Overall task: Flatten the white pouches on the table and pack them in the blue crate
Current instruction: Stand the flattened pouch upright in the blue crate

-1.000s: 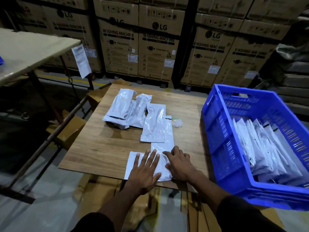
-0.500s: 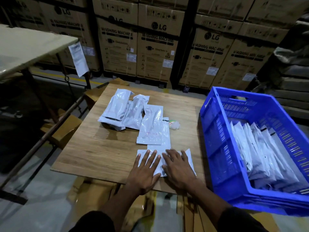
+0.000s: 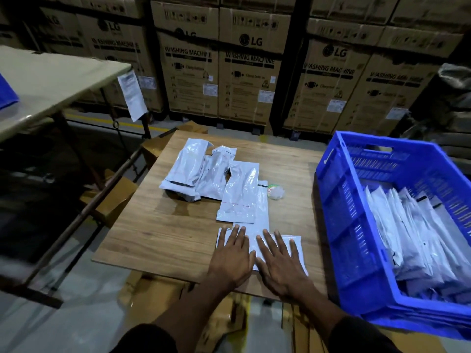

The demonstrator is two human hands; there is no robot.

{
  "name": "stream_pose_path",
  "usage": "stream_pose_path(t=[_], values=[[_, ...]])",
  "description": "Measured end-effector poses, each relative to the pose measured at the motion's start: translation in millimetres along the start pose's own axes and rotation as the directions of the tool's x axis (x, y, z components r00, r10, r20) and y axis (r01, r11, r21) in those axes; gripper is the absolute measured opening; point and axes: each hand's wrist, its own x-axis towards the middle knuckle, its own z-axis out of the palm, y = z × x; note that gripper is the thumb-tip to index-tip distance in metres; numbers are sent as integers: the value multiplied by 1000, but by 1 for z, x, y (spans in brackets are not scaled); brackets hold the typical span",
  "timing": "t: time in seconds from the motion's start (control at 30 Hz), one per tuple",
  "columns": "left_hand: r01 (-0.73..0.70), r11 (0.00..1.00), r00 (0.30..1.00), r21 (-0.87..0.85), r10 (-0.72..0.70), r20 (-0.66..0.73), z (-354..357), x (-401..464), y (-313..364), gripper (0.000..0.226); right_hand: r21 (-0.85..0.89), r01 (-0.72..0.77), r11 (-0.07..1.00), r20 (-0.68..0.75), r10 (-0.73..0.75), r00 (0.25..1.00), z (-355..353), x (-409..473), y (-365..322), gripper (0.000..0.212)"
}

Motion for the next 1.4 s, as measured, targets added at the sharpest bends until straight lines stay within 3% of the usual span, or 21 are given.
stream_pose_path(t=[0.13,0.27,0.4,0.57,1.03,1.4], values=[[2,1000,1000,14,-2,-9,9,2,7,61,40,13,999,11,-14,1000,-3,-2,-5,90],[-16,999,992,-39,11,-122,18,-8,0,56,93,-13,996,-5,14,1000,-2,-3,-14,62],[-66,998,982,-14,62,-181,23,-16,-7,56,1,-9,1000,-57,9,998,9,-5,-13,57],[-35,999,983,-1,34,-182,31,-16,-3,56,-52,-34,998,-126,27,992,17,-3,-15,58],[-9,999,997,-37,6,-82,30,-17,-4,60,-59,-70,996,-45,67,997,12,-3,-17,58],[-27,997,995,-77,20,-93,32,-18,-9,61,-39,-86,996,-2,86,996,13,-4,-19,59]])
